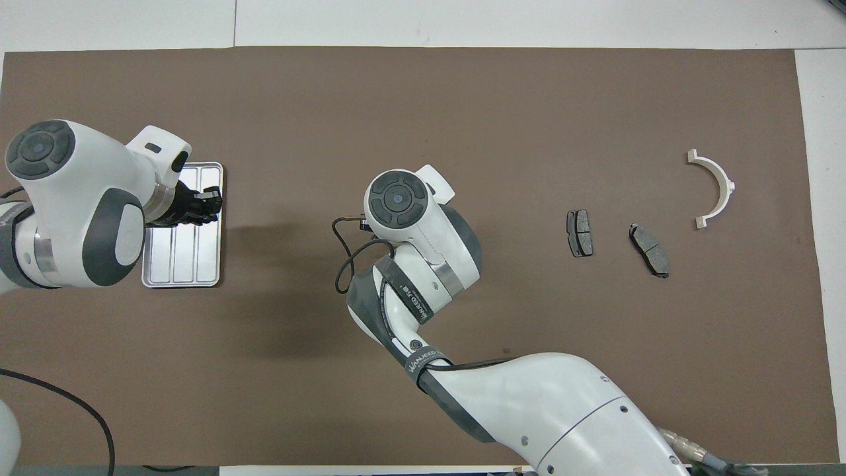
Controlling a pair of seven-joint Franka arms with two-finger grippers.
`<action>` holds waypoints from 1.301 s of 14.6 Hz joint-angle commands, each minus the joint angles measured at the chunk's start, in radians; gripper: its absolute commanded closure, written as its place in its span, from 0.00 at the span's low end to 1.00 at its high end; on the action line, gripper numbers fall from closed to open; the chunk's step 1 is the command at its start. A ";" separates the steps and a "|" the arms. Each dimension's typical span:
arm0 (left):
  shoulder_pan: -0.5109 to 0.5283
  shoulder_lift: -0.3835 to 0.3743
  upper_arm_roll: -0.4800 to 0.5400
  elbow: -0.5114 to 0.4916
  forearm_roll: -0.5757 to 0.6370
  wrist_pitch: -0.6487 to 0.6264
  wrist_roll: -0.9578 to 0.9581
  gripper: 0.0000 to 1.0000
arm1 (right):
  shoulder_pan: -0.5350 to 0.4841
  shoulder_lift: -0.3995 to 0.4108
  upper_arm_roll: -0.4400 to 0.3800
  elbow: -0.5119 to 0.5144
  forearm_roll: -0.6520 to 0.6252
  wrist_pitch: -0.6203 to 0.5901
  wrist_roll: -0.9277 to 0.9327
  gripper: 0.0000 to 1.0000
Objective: Place bearing gear from tray to pile
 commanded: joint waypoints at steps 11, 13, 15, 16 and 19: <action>-0.160 -0.005 0.005 0.039 -0.059 0.014 -0.232 1.00 | -0.208 -0.136 0.004 0.078 0.010 -0.232 -0.283 1.00; -0.252 0.003 0.007 0.074 -0.060 0.016 -0.349 1.00 | -0.283 -0.157 0.005 0.074 0.015 -0.243 -0.395 1.00; -0.333 0.036 0.007 0.122 -0.059 0.021 -0.452 1.00 | -0.350 -0.179 0.002 0.051 0.009 -0.257 -0.520 1.00; -0.376 0.093 0.010 0.175 -0.057 0.013 -0.507 1.00 | -0.390 -0.188 0.002 0.040 0.009 -0.267 -0.588 1.00; -0.447 0.233 0.013 0.303 -0.048 0.016 -0.623 1.00 | -0.551 -0.206 0.002 -0.021 0.007 -0.268 -0.826 1.00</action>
